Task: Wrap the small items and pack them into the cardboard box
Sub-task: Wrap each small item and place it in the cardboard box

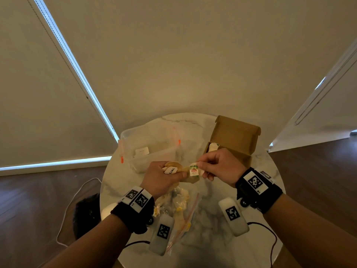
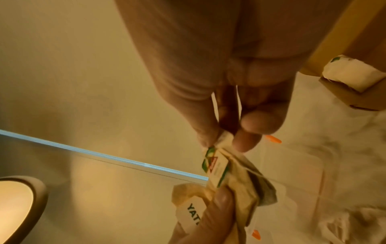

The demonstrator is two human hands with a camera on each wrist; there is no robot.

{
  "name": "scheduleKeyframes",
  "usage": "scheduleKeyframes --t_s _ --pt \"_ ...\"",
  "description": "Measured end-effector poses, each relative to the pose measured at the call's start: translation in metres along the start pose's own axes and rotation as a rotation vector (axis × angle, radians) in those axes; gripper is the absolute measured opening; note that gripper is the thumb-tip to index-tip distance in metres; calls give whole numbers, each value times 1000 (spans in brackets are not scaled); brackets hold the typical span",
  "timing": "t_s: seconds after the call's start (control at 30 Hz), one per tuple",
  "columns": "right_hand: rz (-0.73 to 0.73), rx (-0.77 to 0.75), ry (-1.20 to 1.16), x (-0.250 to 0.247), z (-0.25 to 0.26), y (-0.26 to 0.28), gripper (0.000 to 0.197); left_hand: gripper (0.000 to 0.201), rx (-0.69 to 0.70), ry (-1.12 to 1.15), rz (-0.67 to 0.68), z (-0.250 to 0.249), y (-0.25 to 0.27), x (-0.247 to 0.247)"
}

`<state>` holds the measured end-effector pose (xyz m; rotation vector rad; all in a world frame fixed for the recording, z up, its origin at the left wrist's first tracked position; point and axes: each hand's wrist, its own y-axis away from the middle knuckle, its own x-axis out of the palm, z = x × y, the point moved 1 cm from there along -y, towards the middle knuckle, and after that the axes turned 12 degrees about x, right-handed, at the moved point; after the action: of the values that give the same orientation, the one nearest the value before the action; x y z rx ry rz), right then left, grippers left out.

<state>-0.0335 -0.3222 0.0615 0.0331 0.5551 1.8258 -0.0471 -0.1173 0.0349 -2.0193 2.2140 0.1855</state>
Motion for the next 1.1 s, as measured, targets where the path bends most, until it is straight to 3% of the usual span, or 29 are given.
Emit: scheduleKeyframes --t_s 0.17,0.37,0.57,0.7,0.87,1.0,1.1 --pt "-132 53 -137 -2 -7 -10 8 14 7 21 10 3 0 -3" --pt "-151 81 -234 -4 -10 -14 9 11 41 12 111 0 4 -13" --pt "-124 49 -142 2 -8 -10 12 14 -12 267 -77 -10 4 -4" --pt "-80 71 -262 14 -2 -8 11 17 -28 256 -175 -12 2 4" --pt "-40 88 -370 18 2 -5 15 11 -20 208 -225 -14 2 10" --pt "-80 55 -264 18 -3 -6 21 12 6 192 -226 -13 2 11" --pt "-179 50 -193 10 -7 -11 18 16 -66 234 -234 -5 2 9"
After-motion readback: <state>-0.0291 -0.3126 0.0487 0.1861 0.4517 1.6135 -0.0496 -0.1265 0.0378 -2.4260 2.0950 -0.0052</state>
